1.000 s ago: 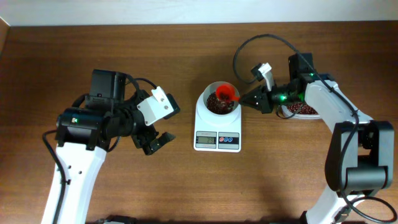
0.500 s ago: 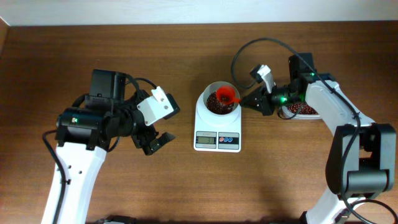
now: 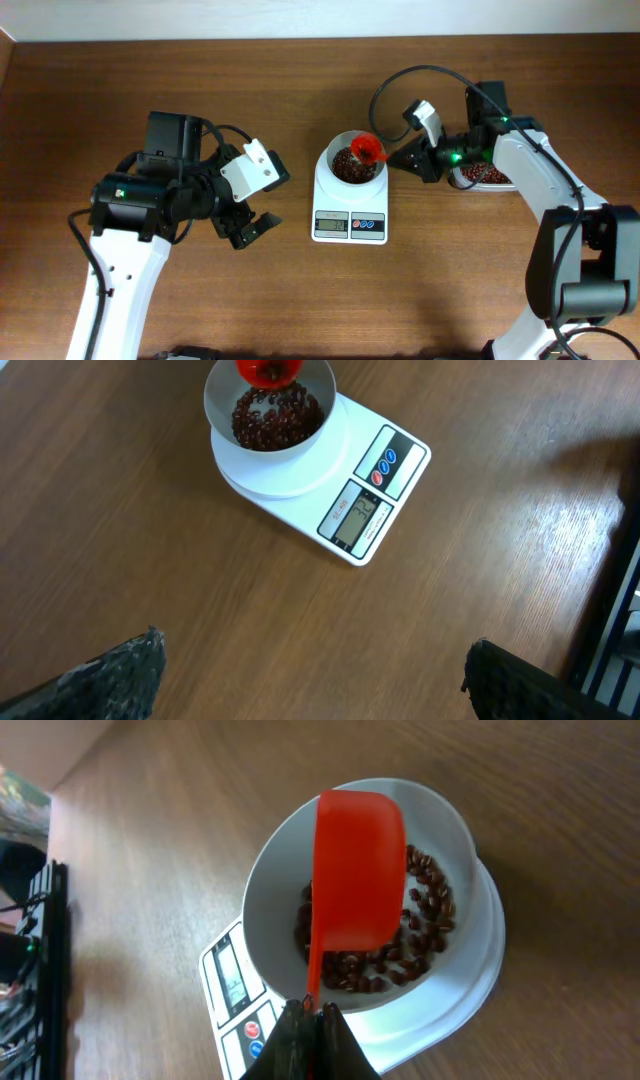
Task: Scoop and weigh 50g on scale
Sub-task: 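Tilt the orange scoop with the right gripper to pour beans into bowl, then rotate the scoop over the bowl with the right gripper to empty it, then move the scoop back to the bean tub and scoop more beans, then carry the scoop over the bowl and pour beans in with right gripper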
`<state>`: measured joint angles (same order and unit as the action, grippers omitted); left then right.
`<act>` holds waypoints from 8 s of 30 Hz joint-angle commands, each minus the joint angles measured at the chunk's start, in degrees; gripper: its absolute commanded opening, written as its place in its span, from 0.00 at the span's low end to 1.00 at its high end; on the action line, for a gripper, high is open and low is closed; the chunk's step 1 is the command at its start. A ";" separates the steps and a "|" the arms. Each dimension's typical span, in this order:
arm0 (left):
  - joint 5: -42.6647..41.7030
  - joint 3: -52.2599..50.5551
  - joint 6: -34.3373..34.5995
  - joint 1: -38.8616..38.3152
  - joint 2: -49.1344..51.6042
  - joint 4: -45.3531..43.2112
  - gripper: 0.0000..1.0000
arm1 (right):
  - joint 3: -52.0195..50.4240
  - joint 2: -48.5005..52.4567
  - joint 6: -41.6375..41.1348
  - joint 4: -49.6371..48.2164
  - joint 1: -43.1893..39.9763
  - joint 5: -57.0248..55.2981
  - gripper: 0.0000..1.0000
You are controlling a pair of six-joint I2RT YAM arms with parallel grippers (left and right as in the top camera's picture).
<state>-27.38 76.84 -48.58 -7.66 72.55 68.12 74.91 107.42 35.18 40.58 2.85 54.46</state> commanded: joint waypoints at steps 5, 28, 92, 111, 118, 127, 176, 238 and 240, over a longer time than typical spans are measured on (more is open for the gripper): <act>-0.17 0.20 0.35 -0.07 -0.17 0.04 0.99 | 0.33 -1.97 1.42 1.38 1.01 5.31 0.04; -0.17 0.20 0.35 -0.07 -0.17 0.04 0.99 | 1.53 -4.35 1.22 0.90 0.94 1.01 0.04; -0.20 0.20 0.35 -0.07 -0.17 0.04 0.99 | 4.72 -4.72 -21.14 15.39 -13.86 -55.10 0.04; -0.20 0.20 0.35 -0.07 -0.17 0.04 0.99 | 4.72 -2.99 -20.65 19.71 -25.51 -25.75 0.04; -0.20 0.20 0.35 -0.07 -0.17 0.04 0.99 | 4.72 -2.99 -17.46 22.01 -34.91 -12.59 0.04; -0.20 0.20 0.35 -0.07 -0.17 0.04 0.99 | 4.72 -2.99 -14.38 25.75 -37.31 -2.54 0.04; -0.20 0.20 0.35 -0.07 -0.17 0.04 0.99 | 4.87 -3.48 -18.05 3.61 7.28 -10.47 0.04; -0.20 0.20 0.35 -0.07 -0.17 0.04 0.99 | 11.26 -8.76 -22.34 11.72 16.81 -41.59 0.04; -0.20 0.20 0.35 -0.07 -0.17 0.04 0.99 | 11.26 -8.76 -22.32 11.72 16.81 -41.62 0.04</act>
<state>-27.38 76.84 -48.56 -7.66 72.55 68.12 85.41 99.57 12.32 52.27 19.18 14.26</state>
